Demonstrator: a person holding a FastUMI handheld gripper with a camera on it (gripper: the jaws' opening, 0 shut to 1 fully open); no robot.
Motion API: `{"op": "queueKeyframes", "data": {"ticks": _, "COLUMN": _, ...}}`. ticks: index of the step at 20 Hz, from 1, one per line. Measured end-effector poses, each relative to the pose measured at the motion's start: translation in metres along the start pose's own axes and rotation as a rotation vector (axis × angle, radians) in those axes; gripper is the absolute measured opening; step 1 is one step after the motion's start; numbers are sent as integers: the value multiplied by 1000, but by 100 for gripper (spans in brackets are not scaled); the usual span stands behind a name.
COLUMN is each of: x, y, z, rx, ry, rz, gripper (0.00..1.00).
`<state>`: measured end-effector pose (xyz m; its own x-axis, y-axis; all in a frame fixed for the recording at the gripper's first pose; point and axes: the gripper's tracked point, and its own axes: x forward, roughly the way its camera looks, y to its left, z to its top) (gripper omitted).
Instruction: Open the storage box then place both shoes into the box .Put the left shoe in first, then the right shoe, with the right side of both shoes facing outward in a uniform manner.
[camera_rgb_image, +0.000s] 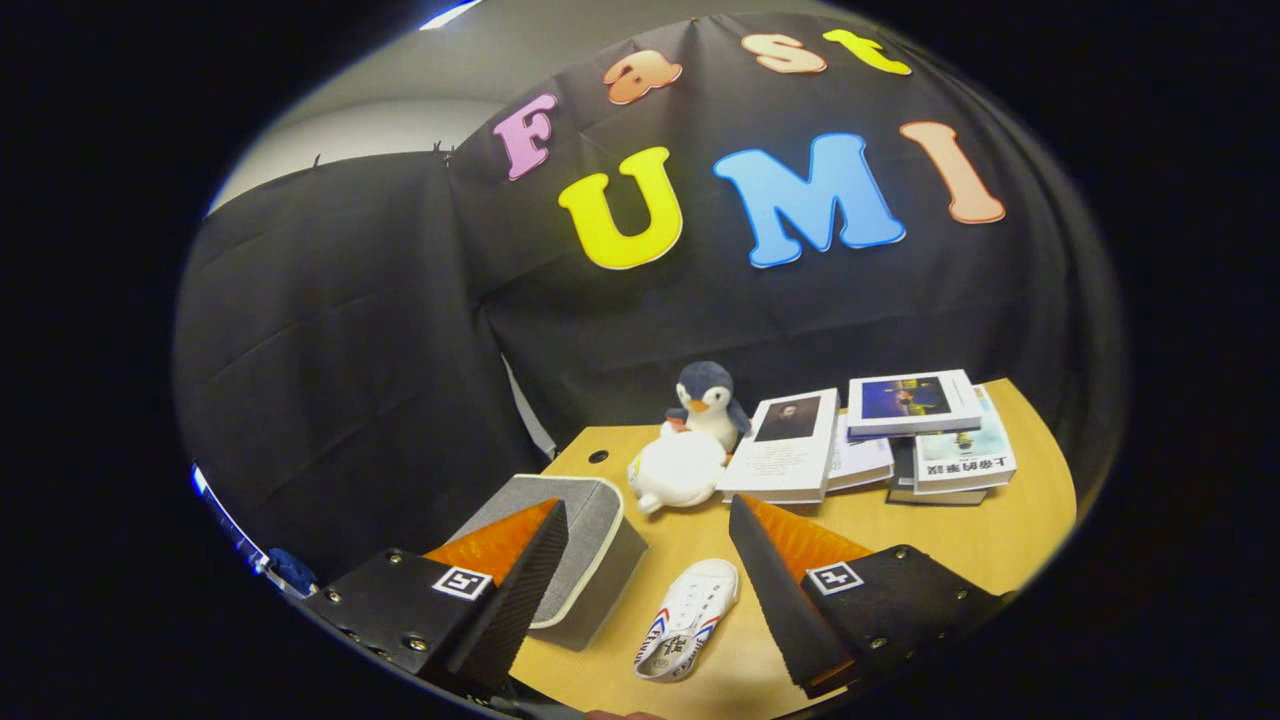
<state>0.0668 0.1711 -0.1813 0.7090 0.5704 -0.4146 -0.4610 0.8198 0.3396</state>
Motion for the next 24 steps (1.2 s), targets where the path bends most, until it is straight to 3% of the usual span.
{"op": "queueKeyframes", "data": {"ticks": 9, "x": 83, "y": 37, "z": -84, "rx": 199, "ry": 270, "rz": 230, "gripper": 96}}
{"op": "queueKeyframes", "data": {"ticks": 14, "x": 117, "y": 49, "z": -116, "rx": 337, "ry": 353, "rz": 306, "gripper": 96}}
{"op": "queueKeyframes", "data": {"ticks": 18, "x": 127, "y": 57, "z": -135, "rx": 529, "ry": 407, "rz": 367, "gripper": 96}}
{"op": "queueKeyframes", "data": {"ticks": 24, "x": 137, "y": 70, "z": -147, "rx": 654, "ry": 441, "rz": 431, "gripper": 96}}
